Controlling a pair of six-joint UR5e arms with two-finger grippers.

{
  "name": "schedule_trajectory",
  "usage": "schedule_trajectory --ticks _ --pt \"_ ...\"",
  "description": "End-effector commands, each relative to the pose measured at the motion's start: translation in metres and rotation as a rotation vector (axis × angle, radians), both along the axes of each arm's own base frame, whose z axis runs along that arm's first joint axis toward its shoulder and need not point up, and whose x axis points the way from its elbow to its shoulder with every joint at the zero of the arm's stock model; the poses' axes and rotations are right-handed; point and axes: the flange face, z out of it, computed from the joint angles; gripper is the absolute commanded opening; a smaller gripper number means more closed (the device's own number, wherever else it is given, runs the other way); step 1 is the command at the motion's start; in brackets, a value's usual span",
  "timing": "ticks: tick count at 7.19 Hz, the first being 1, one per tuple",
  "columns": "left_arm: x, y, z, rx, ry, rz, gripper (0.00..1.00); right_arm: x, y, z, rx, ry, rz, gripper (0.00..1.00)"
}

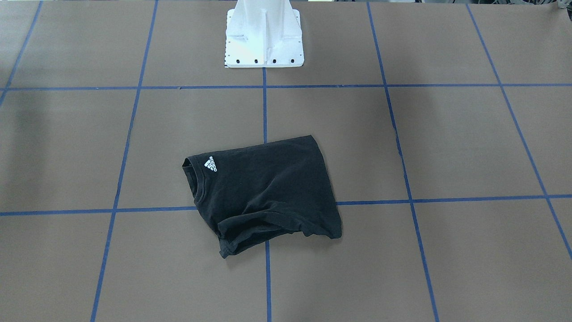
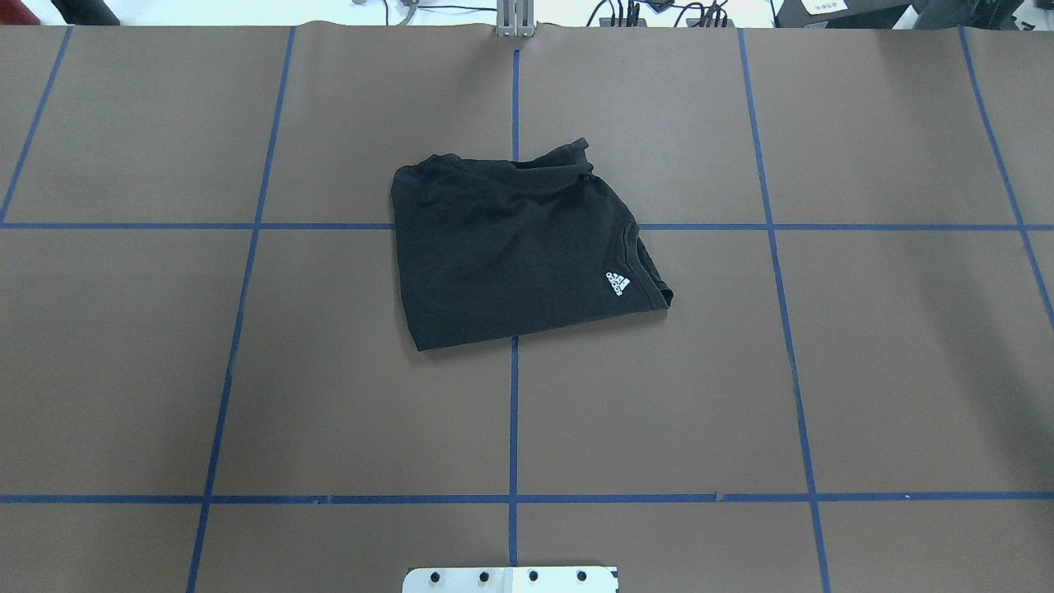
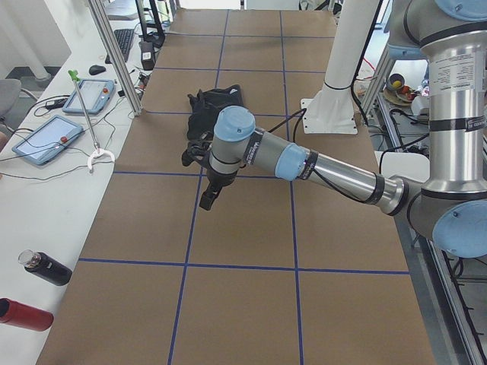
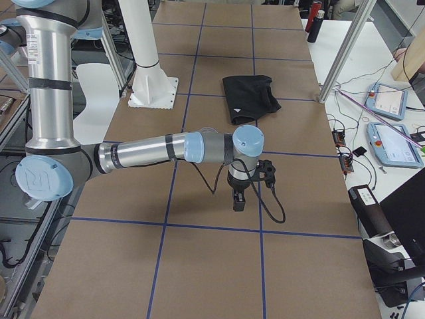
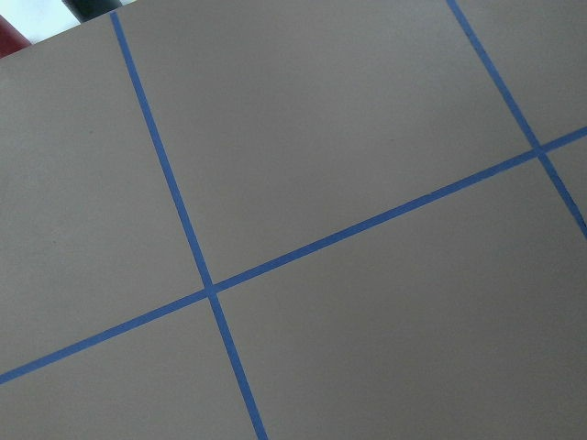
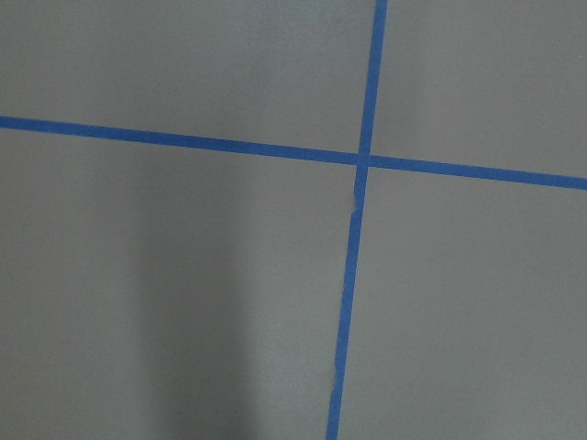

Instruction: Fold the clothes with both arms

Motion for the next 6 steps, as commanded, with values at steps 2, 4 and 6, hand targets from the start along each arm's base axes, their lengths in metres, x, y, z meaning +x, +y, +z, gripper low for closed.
schedule_trajectory --ticks 2,4,6 --pt "0.003 0.005 -0.005 -0.002 0.054 0.020 0.99 0.000 0.002 -0.013 0.028 -0.008 0.000 1.00" --pt "0.003 0.000 -0.011 0.014 0.051 0.022 0.99 -0.006 0.007 -0.022 0.036 -0.014 -0.003 1.00" --pt "0.003 0.002 -0.017 0.023 0.062 0.022 0.99 -0.009 0.006 -0.023 0.038 -0.014 -0.008 1.00"
